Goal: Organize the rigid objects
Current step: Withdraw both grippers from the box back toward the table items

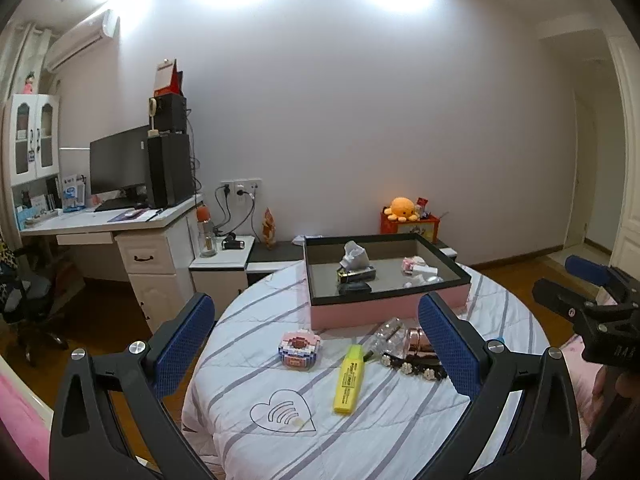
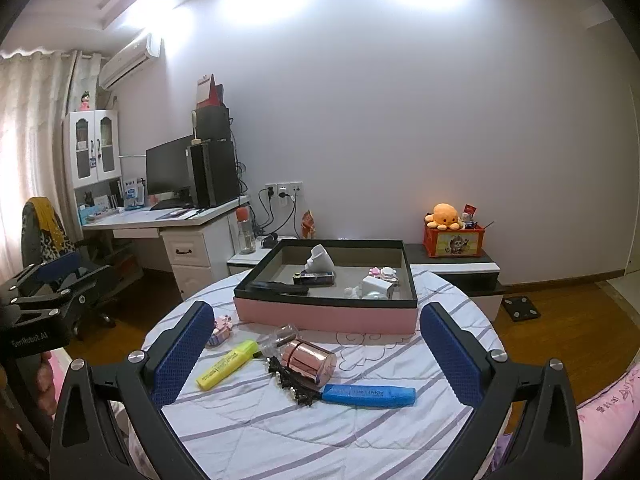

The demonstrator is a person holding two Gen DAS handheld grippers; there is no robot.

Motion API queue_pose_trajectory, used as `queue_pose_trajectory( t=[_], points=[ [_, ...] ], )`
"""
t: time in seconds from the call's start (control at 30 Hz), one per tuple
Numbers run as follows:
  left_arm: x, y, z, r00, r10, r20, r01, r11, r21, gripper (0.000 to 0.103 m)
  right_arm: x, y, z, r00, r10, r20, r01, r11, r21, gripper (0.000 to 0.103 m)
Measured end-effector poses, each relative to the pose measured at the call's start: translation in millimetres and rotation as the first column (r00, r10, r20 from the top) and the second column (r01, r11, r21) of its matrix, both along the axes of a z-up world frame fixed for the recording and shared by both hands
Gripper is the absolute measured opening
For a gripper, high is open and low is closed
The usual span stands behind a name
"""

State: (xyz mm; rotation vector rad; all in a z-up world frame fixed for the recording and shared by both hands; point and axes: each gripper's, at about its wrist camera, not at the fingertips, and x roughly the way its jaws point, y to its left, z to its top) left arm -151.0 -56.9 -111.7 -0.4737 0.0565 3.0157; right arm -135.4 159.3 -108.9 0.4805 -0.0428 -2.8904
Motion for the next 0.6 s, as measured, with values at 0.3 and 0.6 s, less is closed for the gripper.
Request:
queue_pose_trajectory(
  t=[0.3, 0.6],
  points=[
    [-7, 3, -10, 1.0, 0.001, 0.031, -0.001, 1.0, -0.022, 0.103, -5, 7, -10, 0.999, -0.017, 0.041, 0.017, 1.0, -0.003, 0.103],
    [-25, 7, -40, 0.99, -0.006, 0.138, 0.013, 0.999, -0.051, 0.103, -25, 13, -40, 0.987, -0.049, 0.152, 0.046, 0.999, 0.024, 0.103]
  ],
)
